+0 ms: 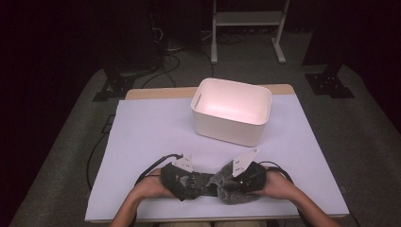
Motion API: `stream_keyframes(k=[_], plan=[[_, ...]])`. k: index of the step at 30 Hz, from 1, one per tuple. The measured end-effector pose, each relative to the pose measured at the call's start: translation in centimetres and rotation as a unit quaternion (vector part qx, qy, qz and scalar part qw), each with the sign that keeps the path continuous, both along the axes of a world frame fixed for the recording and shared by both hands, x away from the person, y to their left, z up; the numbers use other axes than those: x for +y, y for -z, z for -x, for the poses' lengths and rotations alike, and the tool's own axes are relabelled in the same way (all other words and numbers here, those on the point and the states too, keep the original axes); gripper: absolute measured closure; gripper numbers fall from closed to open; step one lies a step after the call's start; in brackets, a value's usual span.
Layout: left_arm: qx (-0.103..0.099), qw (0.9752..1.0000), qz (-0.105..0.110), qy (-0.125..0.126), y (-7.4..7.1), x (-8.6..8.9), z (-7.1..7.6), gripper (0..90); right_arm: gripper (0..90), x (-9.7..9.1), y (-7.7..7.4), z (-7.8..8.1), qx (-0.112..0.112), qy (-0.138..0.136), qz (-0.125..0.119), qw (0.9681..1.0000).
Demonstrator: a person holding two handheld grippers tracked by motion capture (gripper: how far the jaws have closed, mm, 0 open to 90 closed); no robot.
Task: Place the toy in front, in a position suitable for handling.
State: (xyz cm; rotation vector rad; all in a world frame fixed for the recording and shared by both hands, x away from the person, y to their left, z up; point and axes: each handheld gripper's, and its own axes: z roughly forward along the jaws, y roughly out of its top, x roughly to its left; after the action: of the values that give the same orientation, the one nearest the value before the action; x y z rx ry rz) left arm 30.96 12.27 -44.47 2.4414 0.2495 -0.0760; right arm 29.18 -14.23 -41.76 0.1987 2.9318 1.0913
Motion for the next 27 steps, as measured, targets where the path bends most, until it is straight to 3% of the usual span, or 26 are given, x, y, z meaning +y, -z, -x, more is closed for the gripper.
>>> stream_keyframes(k=[8,12,15,19,22,24,27], plan=[[-0.002,1.0,0.004,0.001,0.1,0.0,0.0,20.2,80.5,3.2,-0.4,-0.1,-0.006,-0.028,-0.002,0.9996],[-0.001,1.0,0.006,0.002,0.1,0.1,0.0,20.2,80.5,2.3,-0.5,-0.4,-0.007,-0.021,0.009,0.9997],[0.007,0.9999,0.011,0.005,-0.1,0.3,-0.1,20.3,80.5,0.4,-0.2,-0.5,0.003,-0.003,0.018,0.9998],[0.008,0.9998,0.018,-0.002,-0.3,0.3,-0.1,20.2,80.4,-1.0,0.4,-0.4,0.016,0.012,0.013,0.9997],[-0.002,0.9998,0.018,0.003,-0.4,0.3,0.0,20.2,80.4,-0.9,0.4,0.0,0.016,0.007,0.017,0.9997],[-0.02,0.9997,0.013,0.011,-0.5,0.3,0.2,21.0,80.3,-0.8,0.4,0.0,0.017,0.003,0.022,0.9996],[-0.017,0.9997,0.013,0.014,-0.4,0.3,0.1,21.3,80.3,-0.3,0.2,0.0,0.016,-0.005,0.019,0.9997]])
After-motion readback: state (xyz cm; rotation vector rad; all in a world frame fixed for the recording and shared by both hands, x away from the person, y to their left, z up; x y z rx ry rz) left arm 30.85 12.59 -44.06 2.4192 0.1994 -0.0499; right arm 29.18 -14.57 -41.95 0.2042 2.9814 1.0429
